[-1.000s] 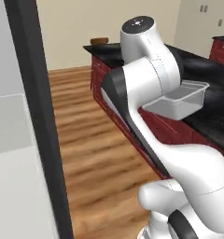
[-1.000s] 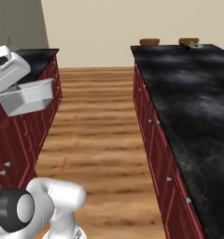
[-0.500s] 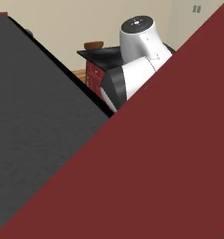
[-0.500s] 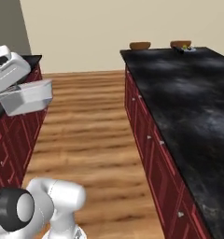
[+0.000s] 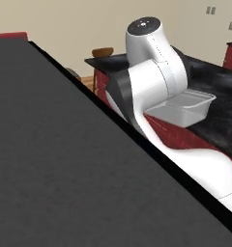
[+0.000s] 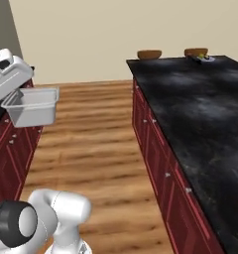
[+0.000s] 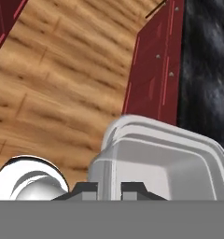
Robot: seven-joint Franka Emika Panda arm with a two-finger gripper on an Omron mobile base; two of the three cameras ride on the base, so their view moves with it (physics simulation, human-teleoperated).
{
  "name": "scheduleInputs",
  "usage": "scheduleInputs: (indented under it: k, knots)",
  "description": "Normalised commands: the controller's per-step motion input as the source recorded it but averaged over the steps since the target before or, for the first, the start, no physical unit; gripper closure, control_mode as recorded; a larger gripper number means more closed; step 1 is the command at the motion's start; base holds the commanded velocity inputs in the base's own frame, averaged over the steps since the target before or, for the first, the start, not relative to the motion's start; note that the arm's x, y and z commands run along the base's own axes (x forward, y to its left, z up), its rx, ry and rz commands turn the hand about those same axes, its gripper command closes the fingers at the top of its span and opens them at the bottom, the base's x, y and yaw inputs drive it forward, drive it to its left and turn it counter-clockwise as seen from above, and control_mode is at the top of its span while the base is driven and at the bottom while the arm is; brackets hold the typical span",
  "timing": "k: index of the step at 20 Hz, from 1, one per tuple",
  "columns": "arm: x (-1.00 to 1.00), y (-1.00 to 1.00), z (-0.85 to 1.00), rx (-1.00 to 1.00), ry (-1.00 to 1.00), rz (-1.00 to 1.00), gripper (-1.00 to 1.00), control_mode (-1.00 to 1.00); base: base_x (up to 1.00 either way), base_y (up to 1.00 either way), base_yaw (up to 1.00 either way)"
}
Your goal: Retrieve the tupperware and aluminum foil from the cabinet and place them on the dining counter near the plate with broccoli and potato to prepare for storing leftovers.
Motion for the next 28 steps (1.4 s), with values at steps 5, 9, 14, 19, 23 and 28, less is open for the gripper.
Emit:
scheduleInputs:
  k: [5,9,14,19,23,28]
  knots:
    - [0.0,0.0,0.0,0.0,0.0,0.0,1.0,1.0,1.0,0.48,-0.03]
    - [0.0,0.0,0.0,0.0,0.0,0.0,1.0,1.0,1.0,0.42,-0.03]
    - [0.0,0.0,0.0,0.0,0.0,0.0,1.0,1.0,1.0,0.36,-0.01]
    - [0.0,0.0,0.0,0.0,0.0,0.0,1.0,1.0,1.0,0.31,0.0]
    - [0.0,0.0,0.0,0.0,0.0,0.0,1.0,1.0,1.0,0.32,0.0]
    - [0.0,0.0,0.0,0.0,0.0,0.0,1.0,1.0,1.0,0.34,-0.01]
